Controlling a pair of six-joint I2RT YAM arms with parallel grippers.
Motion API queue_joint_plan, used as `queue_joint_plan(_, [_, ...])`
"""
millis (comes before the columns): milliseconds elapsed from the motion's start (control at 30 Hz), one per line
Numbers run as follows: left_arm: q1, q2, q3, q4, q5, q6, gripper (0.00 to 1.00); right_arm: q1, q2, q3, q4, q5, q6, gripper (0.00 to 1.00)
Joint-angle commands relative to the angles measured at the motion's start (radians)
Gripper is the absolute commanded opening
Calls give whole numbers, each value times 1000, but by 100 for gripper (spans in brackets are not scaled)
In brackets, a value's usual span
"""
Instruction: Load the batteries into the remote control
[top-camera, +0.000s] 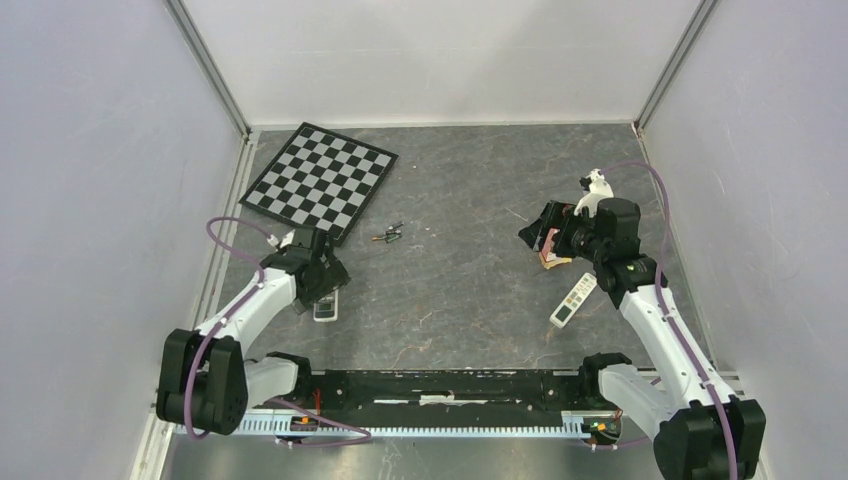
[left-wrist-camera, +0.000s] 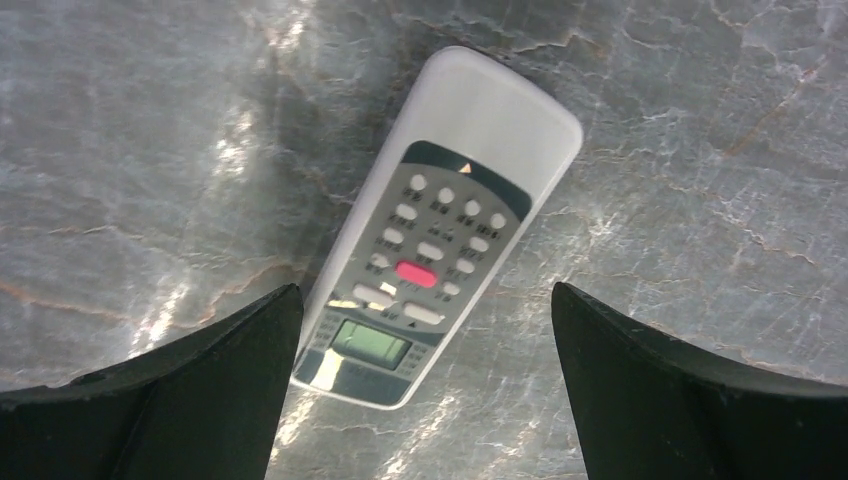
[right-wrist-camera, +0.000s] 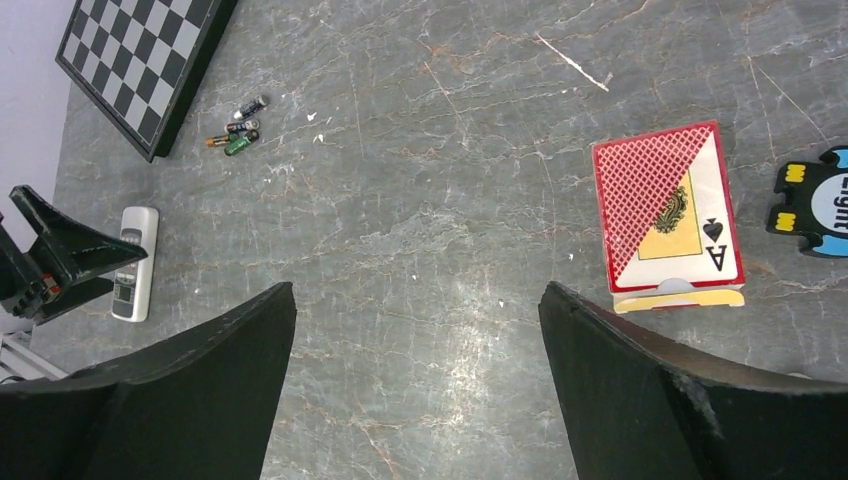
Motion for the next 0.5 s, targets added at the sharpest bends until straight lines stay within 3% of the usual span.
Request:
queue_joint_plan(0, [-3, 41, -17, 131, 101, 32, 100, 0, 8, -7, 45, -23, 32, 95])
queue_joint_plan(333, [-84, 99, -13, 129, -5, 16, 77, 0, -11, -41, 60, -43, 63, 93])
queue_joint_plan(467, [-125, 136, 0, 106, -62, -5, 57, 0, -17, -49, 62, -46, 68, 93])
